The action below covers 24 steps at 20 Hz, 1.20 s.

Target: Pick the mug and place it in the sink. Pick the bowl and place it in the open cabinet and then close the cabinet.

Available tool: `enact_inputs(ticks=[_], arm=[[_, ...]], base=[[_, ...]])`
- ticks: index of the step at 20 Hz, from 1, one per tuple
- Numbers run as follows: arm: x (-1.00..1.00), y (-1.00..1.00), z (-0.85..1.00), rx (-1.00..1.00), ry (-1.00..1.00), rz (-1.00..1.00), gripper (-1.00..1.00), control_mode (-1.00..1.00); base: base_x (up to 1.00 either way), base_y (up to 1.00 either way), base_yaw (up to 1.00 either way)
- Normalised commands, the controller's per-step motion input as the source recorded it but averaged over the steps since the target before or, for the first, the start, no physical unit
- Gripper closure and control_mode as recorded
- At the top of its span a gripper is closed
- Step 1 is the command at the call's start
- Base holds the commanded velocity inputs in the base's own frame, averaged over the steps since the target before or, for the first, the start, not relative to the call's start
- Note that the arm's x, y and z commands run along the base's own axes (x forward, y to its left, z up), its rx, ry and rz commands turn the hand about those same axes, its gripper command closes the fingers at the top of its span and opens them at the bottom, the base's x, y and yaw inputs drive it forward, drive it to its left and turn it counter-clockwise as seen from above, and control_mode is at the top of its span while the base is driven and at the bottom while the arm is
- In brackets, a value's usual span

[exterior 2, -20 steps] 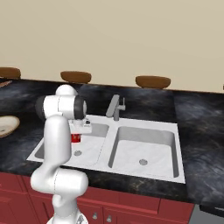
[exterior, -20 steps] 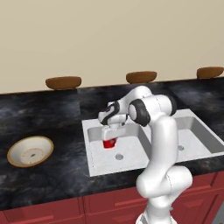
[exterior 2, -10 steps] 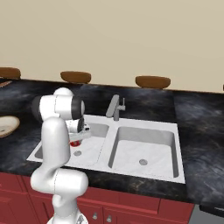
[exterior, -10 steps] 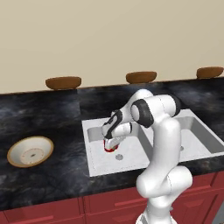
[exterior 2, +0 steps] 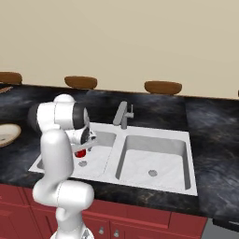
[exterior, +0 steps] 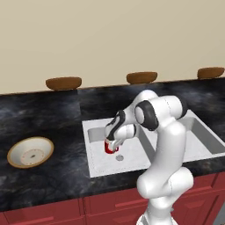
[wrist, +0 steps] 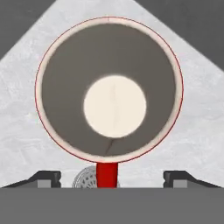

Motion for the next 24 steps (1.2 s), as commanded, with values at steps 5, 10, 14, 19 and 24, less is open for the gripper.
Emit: enact_inputs(ticks=[5, 10, 14, 19, 24], arm=[[-0.51, -0.03, 0.78, 0.04, 0.00, 0.00, -1.00, -1.00], [-0.46, 0.00, 0.79, 0.03, 0.00, -0.09, -1.00, -1.00], [-0.02, 0.00, 1.00, 0.00, 0.03, -0.17, -1.00, -1.00], [0.00, 0.10, 0.93, 0.02, 0.13, -0.19, -1.00, -1.00], [-0.03, 0.11, 0.50, 0.19, 0.16, -0.06, -1.00, -1.00]], base=[[0.00, 0.00, 0.00], [0.00, 0.00, 0.00], [0.00, 0.00, 0.00], [0.00, 0.00, 0.00], [0.00, 0.00, 0.00]])
